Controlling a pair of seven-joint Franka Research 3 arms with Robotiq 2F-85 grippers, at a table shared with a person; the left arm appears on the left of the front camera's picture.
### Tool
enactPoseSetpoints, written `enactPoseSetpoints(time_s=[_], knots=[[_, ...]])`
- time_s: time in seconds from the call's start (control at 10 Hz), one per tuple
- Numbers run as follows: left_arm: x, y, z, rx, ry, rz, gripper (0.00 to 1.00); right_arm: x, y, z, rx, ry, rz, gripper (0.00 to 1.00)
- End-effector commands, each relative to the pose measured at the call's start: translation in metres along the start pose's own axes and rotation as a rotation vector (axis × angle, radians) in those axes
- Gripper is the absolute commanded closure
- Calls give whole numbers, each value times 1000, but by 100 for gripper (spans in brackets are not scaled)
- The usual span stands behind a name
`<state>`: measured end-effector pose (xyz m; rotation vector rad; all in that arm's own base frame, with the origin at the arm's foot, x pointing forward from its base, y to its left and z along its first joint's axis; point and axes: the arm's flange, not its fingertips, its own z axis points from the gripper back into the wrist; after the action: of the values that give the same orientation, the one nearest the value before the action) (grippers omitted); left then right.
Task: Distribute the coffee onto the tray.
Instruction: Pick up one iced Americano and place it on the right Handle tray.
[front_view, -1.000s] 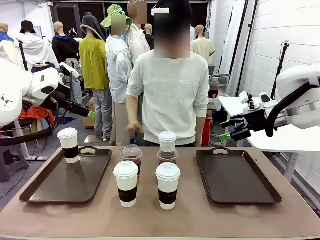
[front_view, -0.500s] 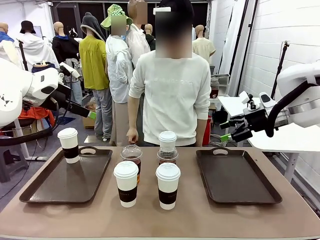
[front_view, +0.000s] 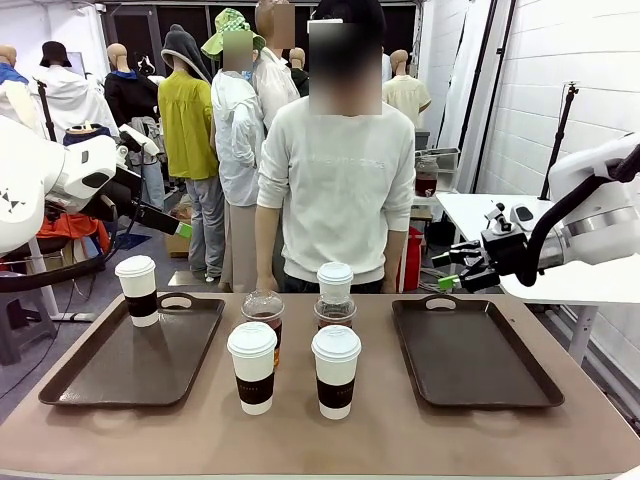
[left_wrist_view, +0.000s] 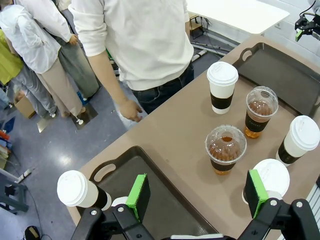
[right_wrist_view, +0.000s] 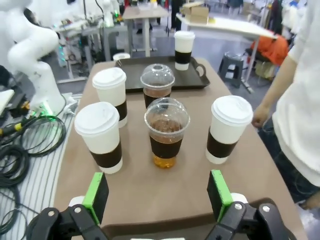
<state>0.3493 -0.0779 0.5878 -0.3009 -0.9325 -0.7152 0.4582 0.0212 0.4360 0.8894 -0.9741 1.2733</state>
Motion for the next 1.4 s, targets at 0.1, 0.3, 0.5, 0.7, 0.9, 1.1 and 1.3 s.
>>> enactPoseSetpoints(time_s=[0.1,0.3,0.5,0.7,0.9,1.1,1.3], knots=[[-1,-1,1,-12,-1,2,0,-27,-13,0,-18,-76,34,0],[-1,-1,1,-12,-1,2,0,-51,-18,-3,8,-108,59,0],[-1,-1,1,-12,-1,2,0,-71,-24,-11,72,-128,60,0],[-1,-1,1,-12,-1,2,0,-91,-33,-18,116,-156,34,0],[-1,-1,1,-12,-1,2,0,-111,-43,-27,116,-163,15,0],[-1,-1,1,-12,-1,2,0,-125,-49,-34,113,-177,-15,0],[-1,-1,1,-12,-1,2,0,-127,-54,-44,96,-191,-19,0]])
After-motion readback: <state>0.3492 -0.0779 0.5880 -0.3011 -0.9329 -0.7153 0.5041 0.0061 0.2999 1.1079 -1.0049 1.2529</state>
